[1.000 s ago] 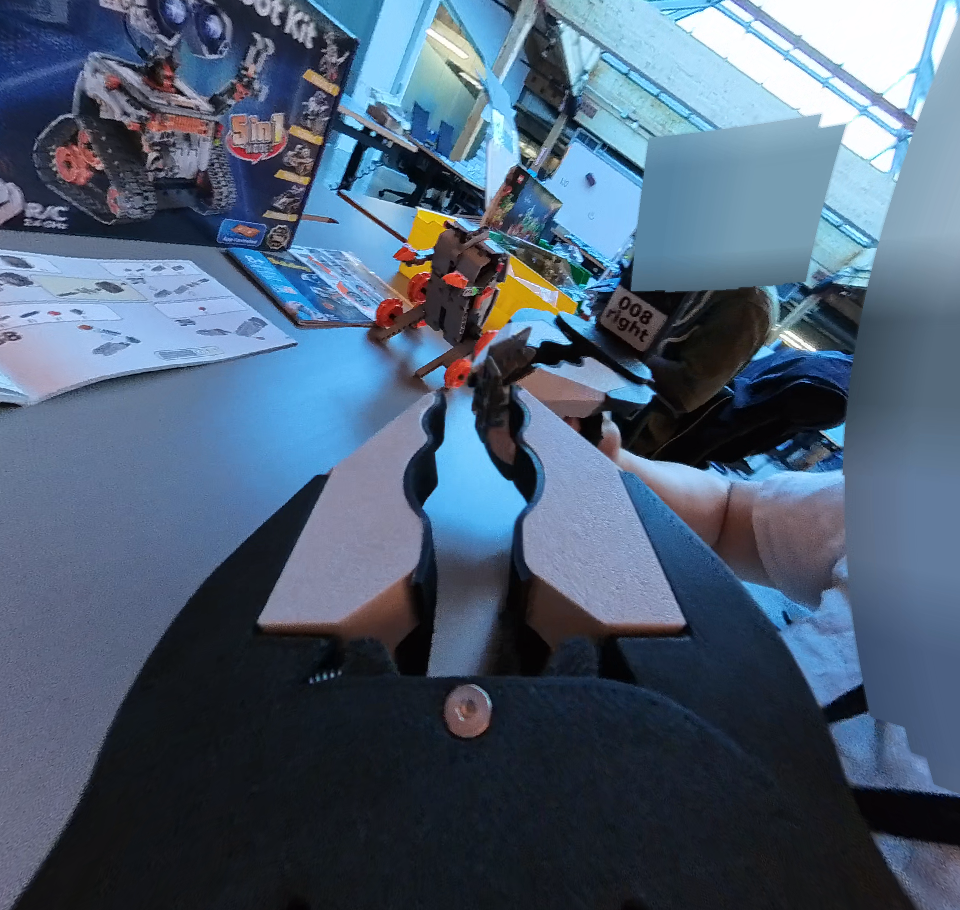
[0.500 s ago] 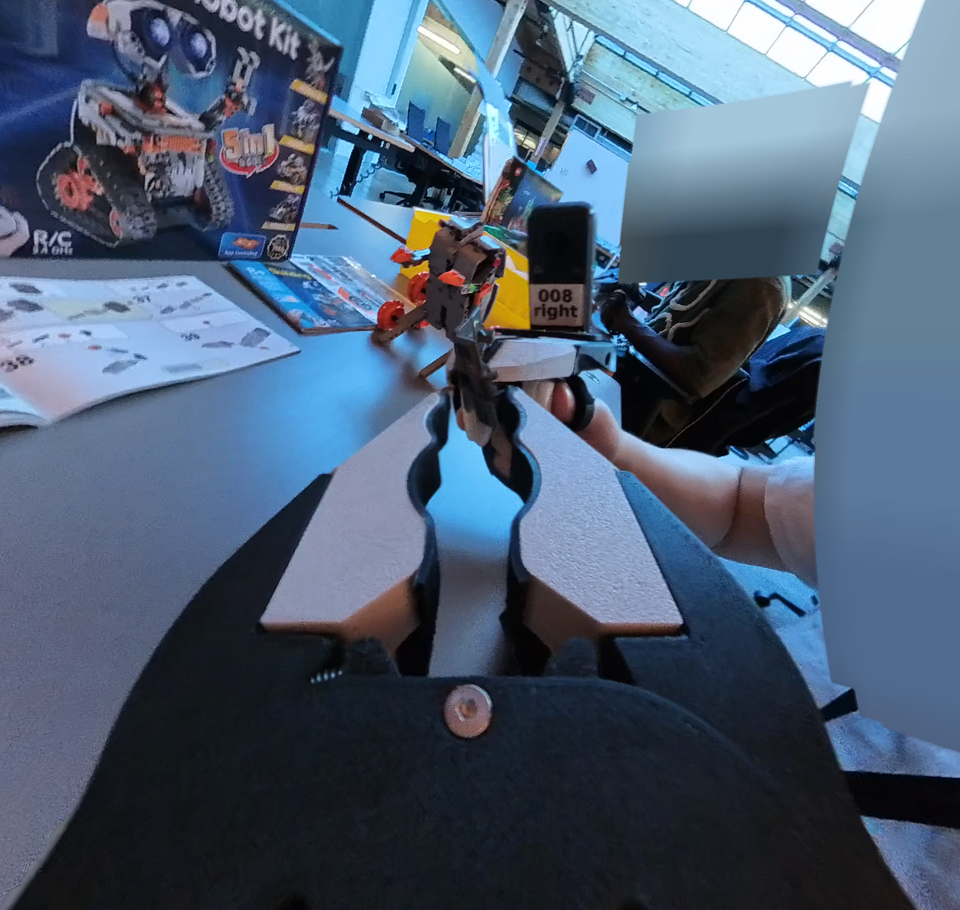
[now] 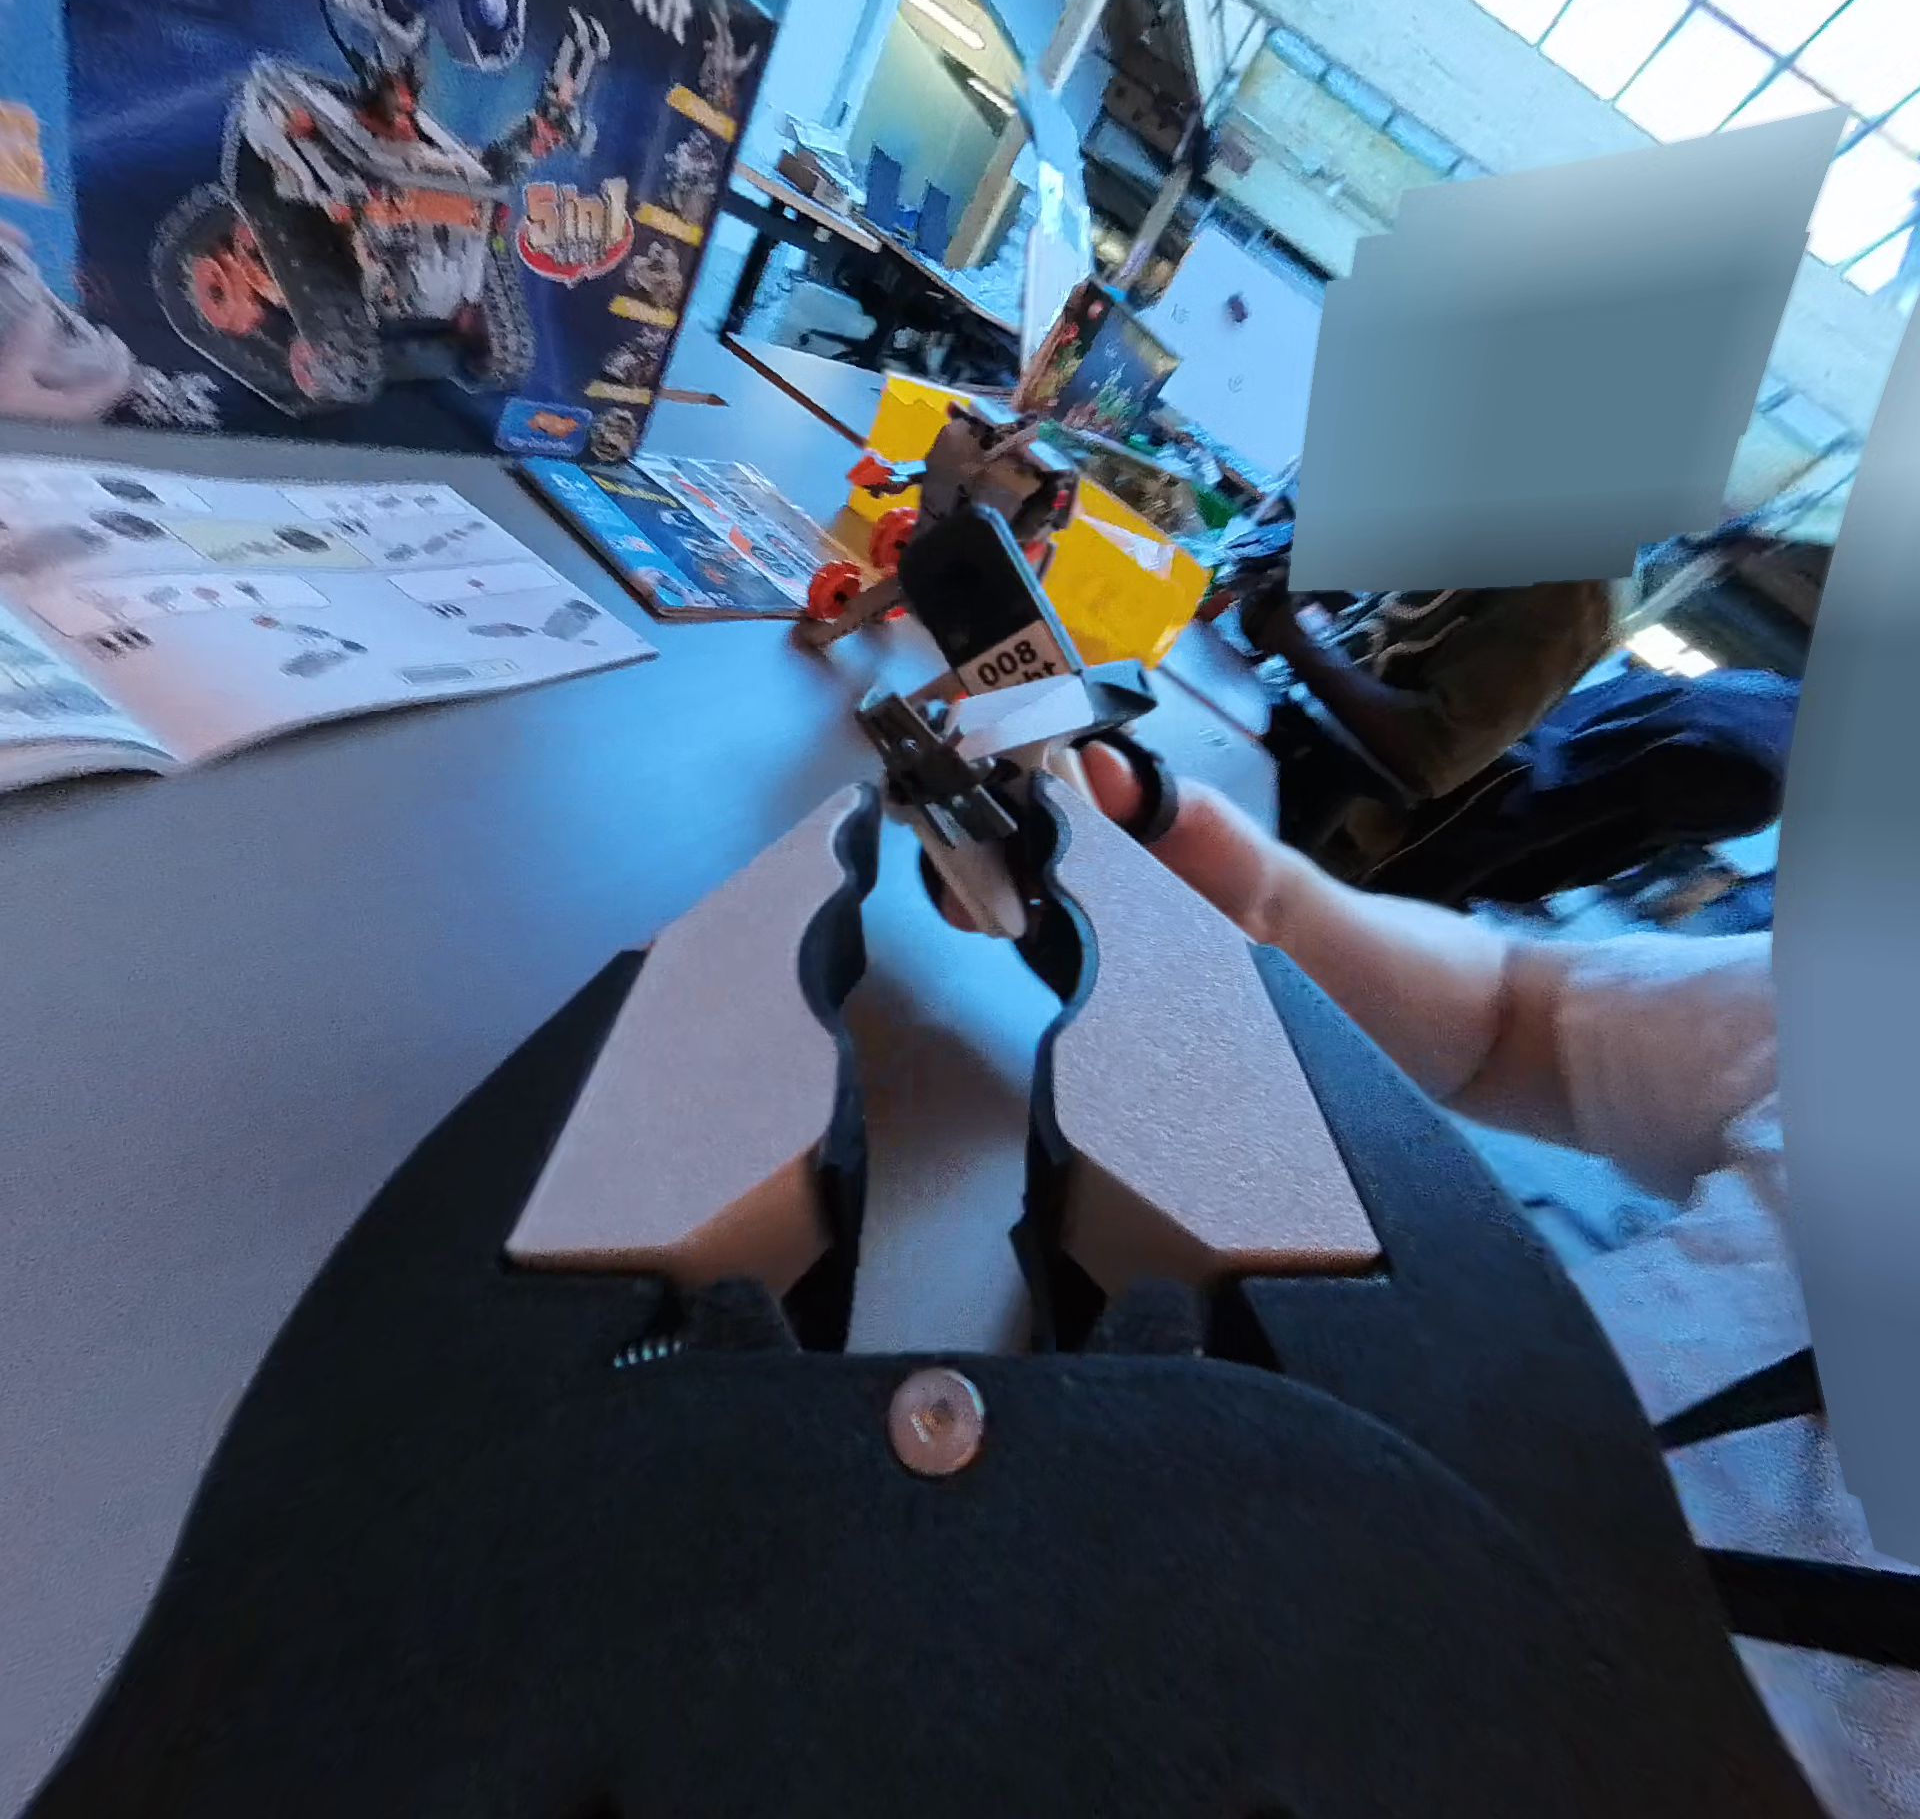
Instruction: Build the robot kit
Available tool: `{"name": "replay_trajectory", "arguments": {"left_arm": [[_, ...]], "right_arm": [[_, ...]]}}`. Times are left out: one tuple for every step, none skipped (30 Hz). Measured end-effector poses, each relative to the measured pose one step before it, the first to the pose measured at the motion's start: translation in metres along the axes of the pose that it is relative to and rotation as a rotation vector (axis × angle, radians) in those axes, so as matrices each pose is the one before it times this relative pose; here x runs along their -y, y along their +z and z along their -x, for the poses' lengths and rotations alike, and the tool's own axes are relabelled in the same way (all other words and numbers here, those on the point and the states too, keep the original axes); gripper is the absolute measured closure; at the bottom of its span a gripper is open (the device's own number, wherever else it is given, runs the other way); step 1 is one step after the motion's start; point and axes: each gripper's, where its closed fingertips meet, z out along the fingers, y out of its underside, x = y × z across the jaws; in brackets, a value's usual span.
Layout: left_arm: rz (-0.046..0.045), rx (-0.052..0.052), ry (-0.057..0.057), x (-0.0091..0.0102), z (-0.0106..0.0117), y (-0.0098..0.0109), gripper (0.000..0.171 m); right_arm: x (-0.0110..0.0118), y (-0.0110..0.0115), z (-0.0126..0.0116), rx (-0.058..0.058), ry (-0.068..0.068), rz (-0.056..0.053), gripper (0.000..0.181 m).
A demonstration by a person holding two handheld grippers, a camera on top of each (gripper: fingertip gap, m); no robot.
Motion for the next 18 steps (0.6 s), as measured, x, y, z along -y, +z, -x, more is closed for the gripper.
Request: {"name": "replay_trajectory", "arguments": {"left_arm": [[0.00563,0.0339,0.0687,0.00107,0.00141,-0.00219,0.140],[0.00348,0.0289,0.0646,0.00135,0.00022,-0.00214,0.138],[-0.00449,0.0207,0.0388,0.00204,-0.00027,-0.00168,0.138],[-0.01180,0.0090,0.0000,0.00250,0.00024,-0.00086,0.140],[-0.01098,-0.0226,-0.0373,0.00180,-0.00171,0.00032,0.141],[-0.00065,-0.0504,-0.0664,-0.00005,-0.00368,0.00129,0.143],[0.00876,-0.0438,-0.0761,-0.00158,-0.00134,0.00189,0.147],[0.00958,-0.0343,-0.0673,-0.00203,-0.00004,0.00199,0.148],[0.00925,-0.0226,-0.0535,-0.00238,0.00082,0.00186,0.150],[0.01116,-0.0055,-0.0399,-0.00286,0.00240,0.00192,0.155],[0.01694,0.0055,-0.0226,-0.00353,0.00307,0.00223,0.157],[0.01192,0.0043,-0.0108,-0.00250,0.00174,0.00187,0.157],[0.00235,-0.0019,-0.0061,-0.00094,0.00000,0.00134,0.158],[-0.00008,-0.0003,-0.0013,-0.00018,-0.00008,0.00051,0.160],[-0.00568,0.0021,-0.0002,0.00089,0.00032,-0.00061,0.161],[-0.00227,-0.0089,-0.0012,0.00061,-0.00109,-0.00069,0.162],[-0.00058,-0.0153,-0.0031,0.00015,-0.00194,-0.00071,0.162],[-0.00431,-0.0185,-0.0024,0.00082,-0.00260,-0.00110,0.163]], "right_arm": [[0.00057,-0.00086,-0.00042,0.0137,0.0416,-0.0045,0.177],[0.00136,-0.00082,-0.00047,0.0086,0.0274,-0.0110,0.177],[0.00057,-0.00057,-0.00038,0.0025,0.0159,-0.0041,0.177],[-0.00052,0.00007,0.00045,0.0057,0.0072,0.0052,0.177],[-0.00027,0.00041,0.00094,0.0030,-0.0047,0.0032,0.177],[-0.00048,0.00053,-0.00001,-0.0065,-0.0148,0.0039,0.177],[-0.00133,0.00046,-0.00048,-0.0105,-0.0177,0.0090,0.177],[-0.00087,0.00043,-0.00032,-0.0103,-0.0165,0.0065,0.177],[-0.00045,0.00012,-0.00041,-0.0117,-0.0178,0.0029,0.177],[-0.00045,0.00026,-0.00061,-0.0125,-0.0183,0.0035,0.177],[-0.00086,0.00039,-0.00074,-0.0121,-0.0166,0.0066,0.177],[-0.00048,0.00055,-0.00015,-0.0079,-0.0181,0.0044,0.177],[-0.00044,0.00069,-0.00042,-0.0093,-0.0221,0.0028,0.177],[-0.00038,0.00069,0.00011,-0.0075,-0.0258,0.0031,0.177],[0.00051,0.00017,-0.00010,-0.0092,-0.0255,-0.0004,0.177],[0.00023,0.00016,0.00073,-0.0026,-0.0219,0.0027,0.177],[-0.00020,0.00033,0.00187,0.0064,-0.0110,0.0056,0.176],[-0.00035,0.00033,0.00297,0.0175,-0.0022,0.0030,0.176]]}}
